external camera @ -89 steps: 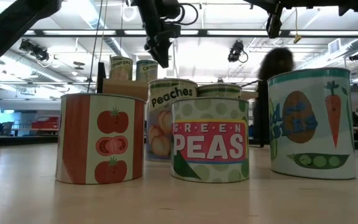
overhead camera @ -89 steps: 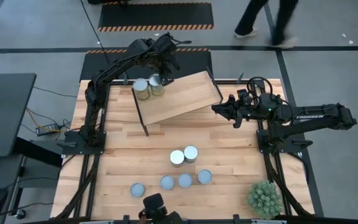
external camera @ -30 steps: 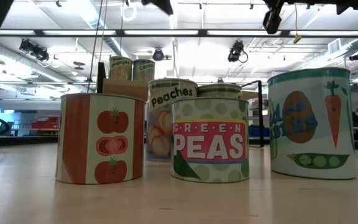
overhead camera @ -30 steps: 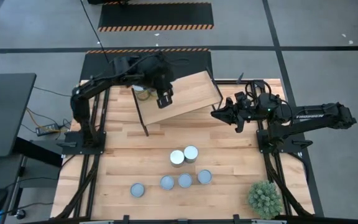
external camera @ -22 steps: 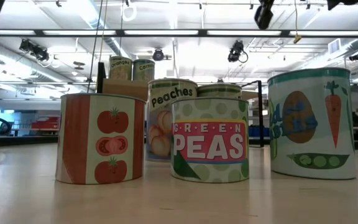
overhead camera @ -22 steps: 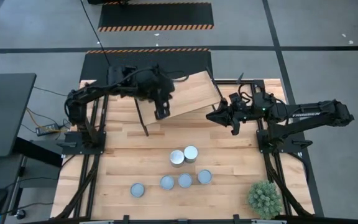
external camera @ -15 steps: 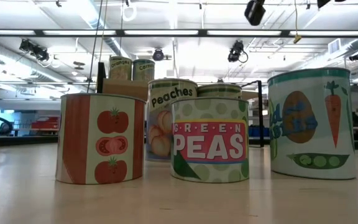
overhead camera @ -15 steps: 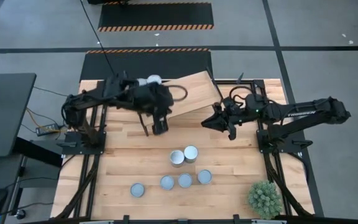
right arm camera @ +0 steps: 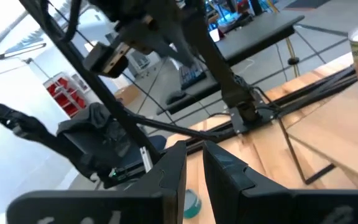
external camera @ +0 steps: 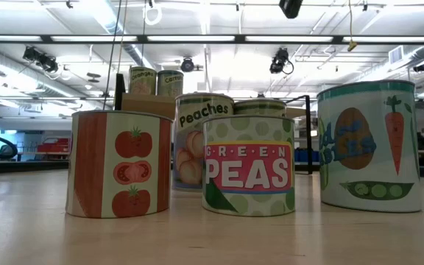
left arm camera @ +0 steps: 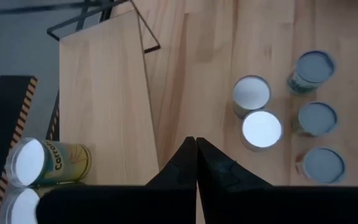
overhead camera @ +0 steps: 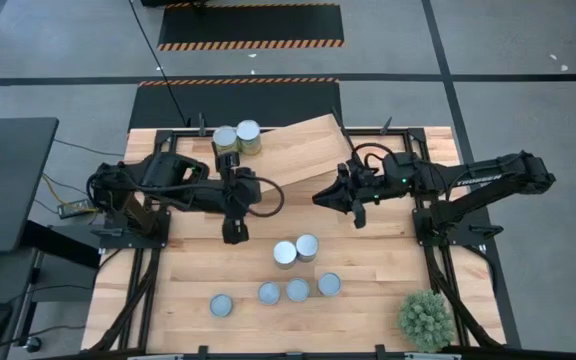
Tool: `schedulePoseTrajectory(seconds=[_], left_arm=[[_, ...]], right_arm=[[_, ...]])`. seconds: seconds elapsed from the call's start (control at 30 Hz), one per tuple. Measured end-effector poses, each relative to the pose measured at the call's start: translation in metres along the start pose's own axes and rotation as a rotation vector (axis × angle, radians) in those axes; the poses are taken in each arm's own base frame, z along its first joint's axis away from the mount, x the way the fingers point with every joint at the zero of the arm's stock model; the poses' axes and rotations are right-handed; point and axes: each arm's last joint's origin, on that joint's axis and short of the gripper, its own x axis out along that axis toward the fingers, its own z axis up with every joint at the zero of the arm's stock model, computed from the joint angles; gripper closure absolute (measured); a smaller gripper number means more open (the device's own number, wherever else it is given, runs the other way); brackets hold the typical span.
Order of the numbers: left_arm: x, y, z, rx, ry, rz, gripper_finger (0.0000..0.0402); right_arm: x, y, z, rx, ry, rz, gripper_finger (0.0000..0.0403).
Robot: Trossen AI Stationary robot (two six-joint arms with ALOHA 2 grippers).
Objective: Pick and place cans onto a shelf
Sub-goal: Put the canned peaches on the shelf
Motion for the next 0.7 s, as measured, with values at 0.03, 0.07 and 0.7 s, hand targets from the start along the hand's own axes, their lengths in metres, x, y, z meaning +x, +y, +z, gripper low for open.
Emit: schedulePoseTrajectory(seconds=[0.03,0.07,0.7], left_arm=[[-0.003,0.0,-0.001,0.012,-0.006,-0.002,0.0397],[-0.005,-0.001,-0.002,0.02,-0.01,-0.008,0.0397],[-0.046,-0.009,-0.018,0.143,-0.104,-0.085,0.0397]], right_arm=[[0.002,-0.001,-0.001,0.001,0.003,-0.01,0.0341],[0.005,-0.001,0.0,0.009,0.001,-0.021,0.0341],[0.048,0.021,0.01,0.074,-0.03,-0.053,0.0341]])
